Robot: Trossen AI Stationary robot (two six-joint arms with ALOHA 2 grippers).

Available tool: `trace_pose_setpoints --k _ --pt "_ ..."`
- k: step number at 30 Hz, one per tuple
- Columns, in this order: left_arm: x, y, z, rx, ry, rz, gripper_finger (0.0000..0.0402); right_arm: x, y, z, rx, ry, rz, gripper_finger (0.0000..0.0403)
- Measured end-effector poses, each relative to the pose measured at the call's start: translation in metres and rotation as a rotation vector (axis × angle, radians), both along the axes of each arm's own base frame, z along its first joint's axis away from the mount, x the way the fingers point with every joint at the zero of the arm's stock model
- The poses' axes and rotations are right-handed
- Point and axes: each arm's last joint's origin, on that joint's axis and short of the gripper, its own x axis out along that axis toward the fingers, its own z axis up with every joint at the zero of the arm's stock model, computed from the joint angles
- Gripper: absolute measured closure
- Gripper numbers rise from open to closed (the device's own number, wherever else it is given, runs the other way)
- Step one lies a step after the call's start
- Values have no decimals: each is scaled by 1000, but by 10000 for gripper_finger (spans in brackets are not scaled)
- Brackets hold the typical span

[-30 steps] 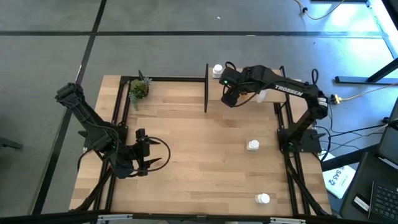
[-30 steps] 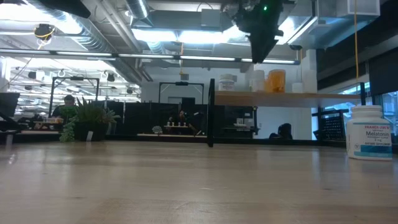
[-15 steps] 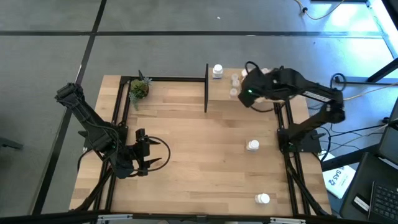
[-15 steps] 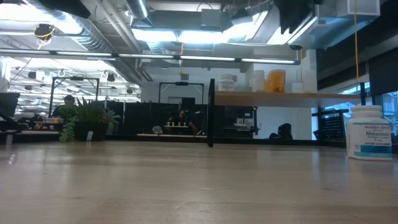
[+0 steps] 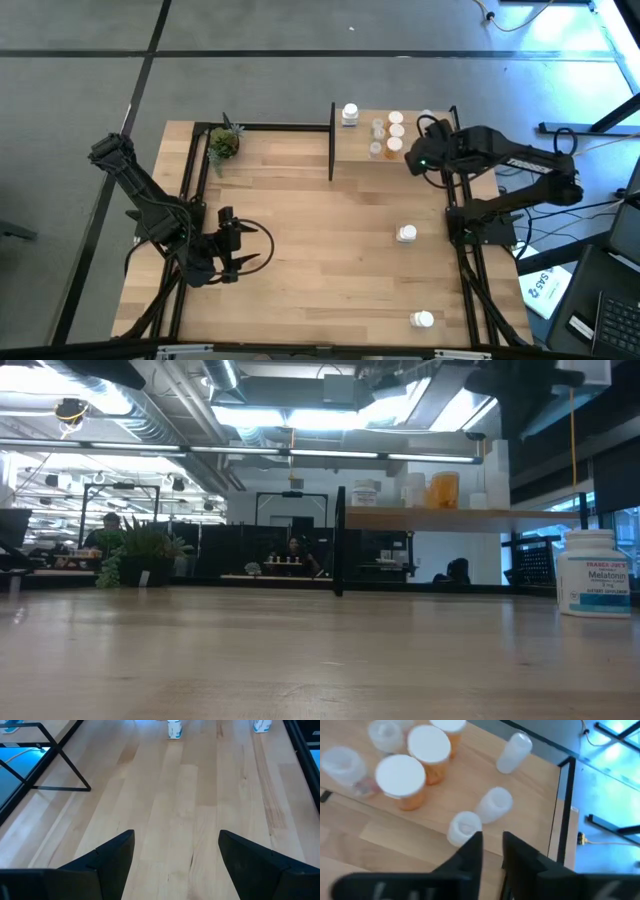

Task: Pick and place medicine bottles onto shelf by color
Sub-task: Adjust the right transparent pills bottle on the shelf

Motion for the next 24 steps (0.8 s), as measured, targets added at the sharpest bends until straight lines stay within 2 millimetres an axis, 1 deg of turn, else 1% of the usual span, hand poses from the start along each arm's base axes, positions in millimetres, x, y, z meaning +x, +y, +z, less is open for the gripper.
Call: trace_pose_setpoints --k 5,6,16,20,22,24 --pt "2 3 0 0 0 17 118 -5 -2 -6 22 -13 -47 389" --pt "3 3 0 0 0 20 118 -5 -3 -6 42 -17 -53 395" --pt "6 7 0 -1 4 39 118 -12 -23 -10 141 -18 -149 398" --pt "6 7 0 -2 5 38 118 -15 -29 -29 214 53 -172 400" --pt "6 7 0 -1 5 38 118 -16 -32 -38 217 88 -171 400" --pt "6 7 0 -1 5 38 118 -13 -34 -44 212 78 -169 400"
